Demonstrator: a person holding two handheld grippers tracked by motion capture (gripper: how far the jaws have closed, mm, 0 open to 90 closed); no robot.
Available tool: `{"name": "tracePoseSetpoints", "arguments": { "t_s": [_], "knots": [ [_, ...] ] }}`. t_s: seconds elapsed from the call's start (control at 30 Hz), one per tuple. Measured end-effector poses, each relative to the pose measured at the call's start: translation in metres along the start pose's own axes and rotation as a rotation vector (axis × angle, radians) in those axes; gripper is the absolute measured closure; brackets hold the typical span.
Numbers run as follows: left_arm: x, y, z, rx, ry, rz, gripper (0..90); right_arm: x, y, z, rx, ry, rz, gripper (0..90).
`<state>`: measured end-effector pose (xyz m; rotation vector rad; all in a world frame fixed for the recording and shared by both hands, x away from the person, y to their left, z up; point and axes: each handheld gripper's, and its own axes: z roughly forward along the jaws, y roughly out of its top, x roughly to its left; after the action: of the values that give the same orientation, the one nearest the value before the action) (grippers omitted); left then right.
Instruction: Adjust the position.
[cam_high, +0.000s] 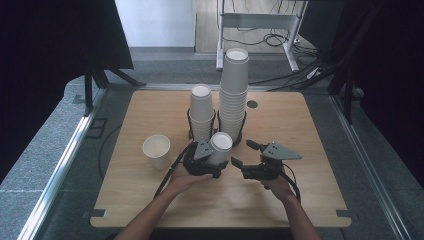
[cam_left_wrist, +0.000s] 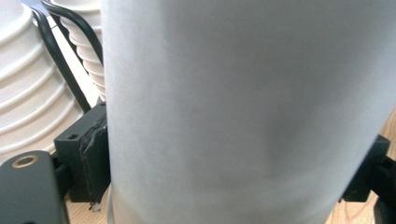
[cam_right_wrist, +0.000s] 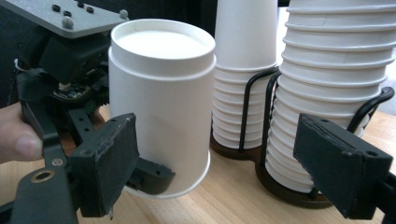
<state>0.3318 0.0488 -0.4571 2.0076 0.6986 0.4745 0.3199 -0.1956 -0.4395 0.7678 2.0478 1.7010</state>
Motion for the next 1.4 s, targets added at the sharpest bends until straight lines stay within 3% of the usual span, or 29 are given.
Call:
{"name": "tracePoseSetpoints", "arguments": {
  "t_s": [0.83,1.4],
  "knots": [
    [-0.011,-0.003,0.009,0.05,0.003,0.069,12.5,0.006,-0.003,0.01,0.016,0.042,0.017,13.3],
    [-0.024,-0.005,0.02,0.075,-0.041,0.099,12.4,0.012,-0.006,0.02,0.026,0.076,0.036,14.9]
  ]
}}
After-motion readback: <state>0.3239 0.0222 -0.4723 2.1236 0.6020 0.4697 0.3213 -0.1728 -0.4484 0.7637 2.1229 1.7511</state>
